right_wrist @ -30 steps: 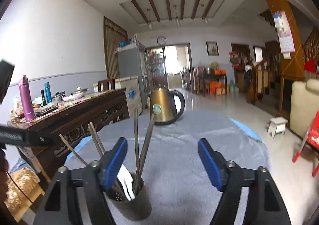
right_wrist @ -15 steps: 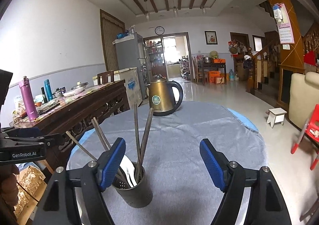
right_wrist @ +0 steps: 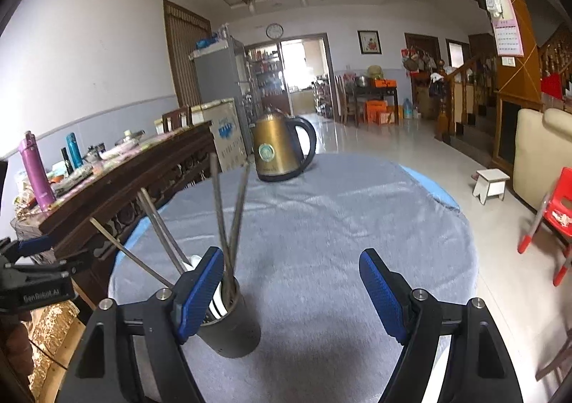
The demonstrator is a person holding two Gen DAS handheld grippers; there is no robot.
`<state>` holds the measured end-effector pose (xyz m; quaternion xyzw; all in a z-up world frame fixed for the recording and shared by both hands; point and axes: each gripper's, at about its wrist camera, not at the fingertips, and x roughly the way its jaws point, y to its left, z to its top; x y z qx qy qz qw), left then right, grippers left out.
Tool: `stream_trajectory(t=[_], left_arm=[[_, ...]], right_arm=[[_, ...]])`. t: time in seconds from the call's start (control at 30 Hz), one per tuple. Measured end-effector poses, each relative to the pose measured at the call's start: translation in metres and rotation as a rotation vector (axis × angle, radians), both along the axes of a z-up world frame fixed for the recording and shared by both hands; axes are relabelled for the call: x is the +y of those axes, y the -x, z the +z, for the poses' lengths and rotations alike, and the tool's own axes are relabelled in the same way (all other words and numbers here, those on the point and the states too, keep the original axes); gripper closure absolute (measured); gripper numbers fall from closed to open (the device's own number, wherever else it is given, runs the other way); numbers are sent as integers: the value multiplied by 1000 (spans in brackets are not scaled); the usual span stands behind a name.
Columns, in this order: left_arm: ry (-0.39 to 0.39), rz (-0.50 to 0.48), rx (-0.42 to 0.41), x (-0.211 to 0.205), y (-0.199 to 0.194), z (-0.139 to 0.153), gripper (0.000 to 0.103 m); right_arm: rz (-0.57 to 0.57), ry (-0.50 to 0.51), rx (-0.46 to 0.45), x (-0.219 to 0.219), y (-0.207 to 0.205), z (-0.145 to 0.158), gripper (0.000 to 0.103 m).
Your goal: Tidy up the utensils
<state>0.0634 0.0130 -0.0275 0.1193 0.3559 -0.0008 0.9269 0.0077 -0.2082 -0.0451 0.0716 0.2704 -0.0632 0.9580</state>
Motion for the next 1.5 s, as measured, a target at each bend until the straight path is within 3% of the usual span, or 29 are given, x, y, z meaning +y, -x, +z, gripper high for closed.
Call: stream_trajectory(t=[0.17, 0.27, 0.63, 0.8, 0.97, 1.13, 1.23, 1.5], left_arm=[[21, 9, 105, 8, -26, -44, 15], [24, 7, 124, 9, -44, -59, 15], [44, -103, 85, 3, -107, -81, 15], [61, -99, 143, 8, -134, -95, 15], [37, -98, 219, 15, -149, -111, 15], [-17, -81, 225, 18, -153, -117, 15], [-6, -41, 223, 25, -147, -111, 15], [15, 38, 184, 28, -103, -84, 15]], right_arm=[[-33, 20, 89, -14, -18, -20, 22], [-59, 4, 146, -22, -32, -32, 22], [-193, 23, 239, -28, -64, -58, 22], [-251, 35, 312, -30, -74, -71, 22], [-306, 23, 313, -38, -76, -70, 22], [-325, 4, 315, -42, -70, -73, 22], [-306, -33, 308, -46, -71, -74, 22], [-152, -60, 242, -32, -67, -71, 22]])
